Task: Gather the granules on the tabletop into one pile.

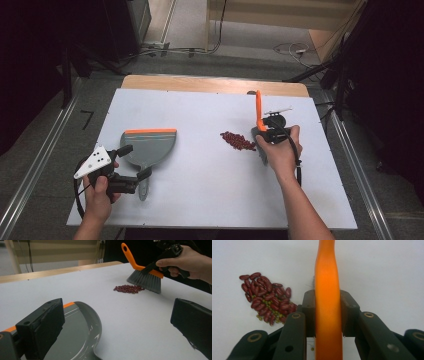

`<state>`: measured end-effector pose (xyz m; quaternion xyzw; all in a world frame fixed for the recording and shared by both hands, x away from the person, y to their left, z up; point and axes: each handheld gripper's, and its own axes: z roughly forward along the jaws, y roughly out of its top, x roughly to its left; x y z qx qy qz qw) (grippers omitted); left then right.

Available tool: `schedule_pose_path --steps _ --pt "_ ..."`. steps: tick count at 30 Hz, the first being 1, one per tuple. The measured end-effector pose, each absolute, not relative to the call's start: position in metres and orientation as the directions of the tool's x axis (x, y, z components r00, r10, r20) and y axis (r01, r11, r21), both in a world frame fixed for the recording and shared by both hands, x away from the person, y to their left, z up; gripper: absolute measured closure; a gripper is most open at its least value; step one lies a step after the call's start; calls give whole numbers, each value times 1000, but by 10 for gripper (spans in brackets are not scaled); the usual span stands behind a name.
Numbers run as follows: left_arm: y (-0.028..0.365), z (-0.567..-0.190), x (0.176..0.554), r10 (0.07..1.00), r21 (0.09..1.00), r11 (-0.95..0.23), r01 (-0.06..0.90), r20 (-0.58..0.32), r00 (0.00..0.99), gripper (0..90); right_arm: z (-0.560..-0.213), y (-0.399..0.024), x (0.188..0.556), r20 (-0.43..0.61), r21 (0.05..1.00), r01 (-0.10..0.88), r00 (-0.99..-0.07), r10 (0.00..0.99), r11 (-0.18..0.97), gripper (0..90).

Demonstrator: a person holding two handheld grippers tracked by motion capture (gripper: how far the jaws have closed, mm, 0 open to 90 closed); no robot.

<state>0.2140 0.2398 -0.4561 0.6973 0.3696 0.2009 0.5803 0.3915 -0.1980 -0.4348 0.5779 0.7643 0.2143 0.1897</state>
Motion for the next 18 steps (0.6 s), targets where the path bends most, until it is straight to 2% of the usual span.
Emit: schedule_pose_path --steps 7,18 --pt "242 -456 215 750 959 -45 282 -154 643 0 -434 -187 398 -50 543 801 -271 961 253 690" --pt "241 -457 215 753 956 -54 287 -150 641 0 -422 -204 390 6 587 773 -301 954 240 689"
